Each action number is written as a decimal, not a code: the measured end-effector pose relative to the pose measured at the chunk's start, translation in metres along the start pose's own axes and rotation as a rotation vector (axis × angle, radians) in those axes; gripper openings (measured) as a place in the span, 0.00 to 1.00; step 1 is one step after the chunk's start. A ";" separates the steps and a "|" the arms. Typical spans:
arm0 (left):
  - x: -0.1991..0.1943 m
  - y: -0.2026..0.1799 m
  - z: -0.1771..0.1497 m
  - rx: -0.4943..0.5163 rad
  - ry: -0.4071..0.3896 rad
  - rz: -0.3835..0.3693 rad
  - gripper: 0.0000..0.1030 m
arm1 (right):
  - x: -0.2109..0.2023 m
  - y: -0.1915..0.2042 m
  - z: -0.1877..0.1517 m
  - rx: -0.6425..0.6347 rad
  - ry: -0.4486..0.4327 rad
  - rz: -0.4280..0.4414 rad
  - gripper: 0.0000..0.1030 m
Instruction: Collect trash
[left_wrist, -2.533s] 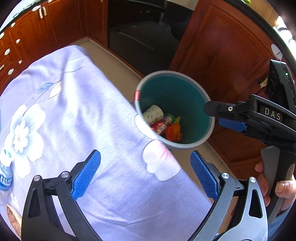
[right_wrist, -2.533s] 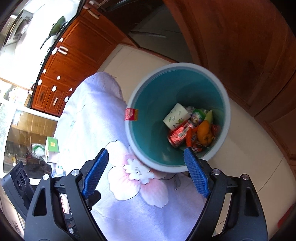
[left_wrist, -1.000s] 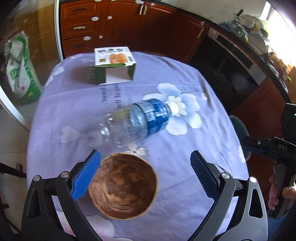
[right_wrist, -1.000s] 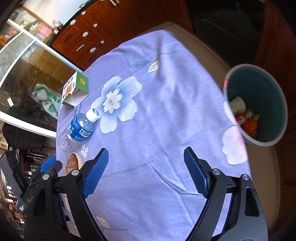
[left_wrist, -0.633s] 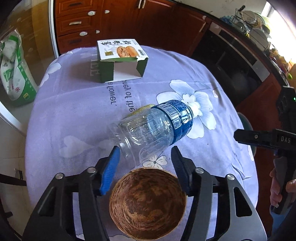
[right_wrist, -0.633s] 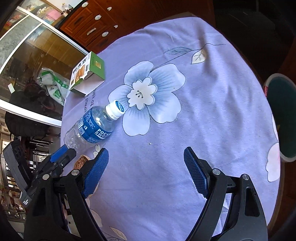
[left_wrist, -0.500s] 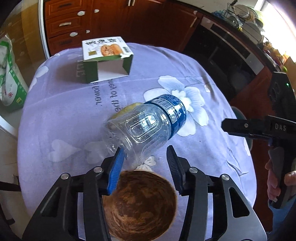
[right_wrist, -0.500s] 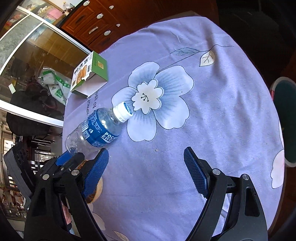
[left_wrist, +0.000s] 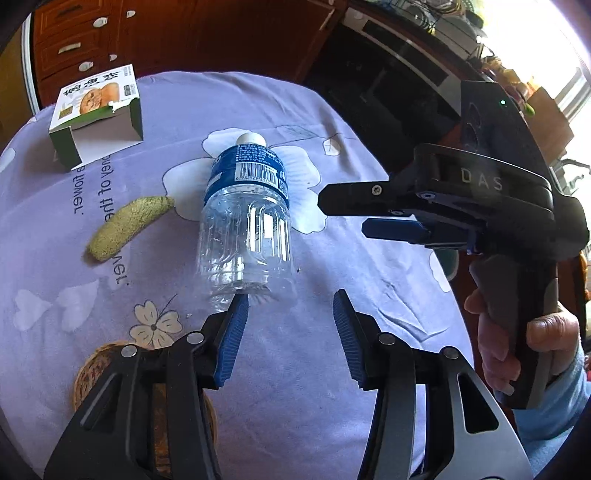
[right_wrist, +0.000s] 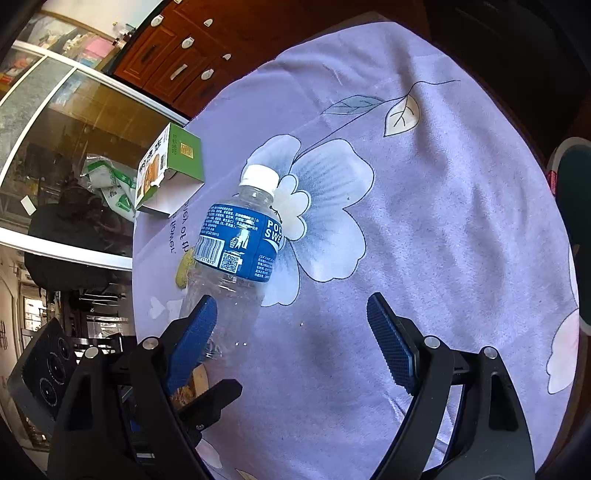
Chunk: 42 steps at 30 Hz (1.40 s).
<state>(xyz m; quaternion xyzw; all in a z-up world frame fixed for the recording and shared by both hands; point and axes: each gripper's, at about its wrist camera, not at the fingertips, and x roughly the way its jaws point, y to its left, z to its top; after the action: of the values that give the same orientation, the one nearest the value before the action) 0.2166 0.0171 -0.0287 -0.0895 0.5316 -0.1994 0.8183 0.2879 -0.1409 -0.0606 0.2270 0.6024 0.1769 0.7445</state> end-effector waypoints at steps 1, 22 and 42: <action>-0.006 0.003 -0.003 -0.005 -0.008 0.003 0.53 | 0.000 0.003 0.001 -0.005 0.000 0.002 0.77; -0.057 0.112 -0.080 -0.291 -0.047 0.217 0.69 | 0.070 0.061 -0.012 -0.160 0.082 -0.040 0.64; -0.026 0.066 -0.083 -0.157 -0.019 0.368 0.30 | 0.029 0.018 -0.045 -0.203 0.090 -0.066 0.60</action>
<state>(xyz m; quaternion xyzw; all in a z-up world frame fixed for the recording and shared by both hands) 0.1481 0.0933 -0.0657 -0.0562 0.5452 -0.0038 0.8364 0.2502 -0.1052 -0.0818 0.1224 0.6212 0.2225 0.7413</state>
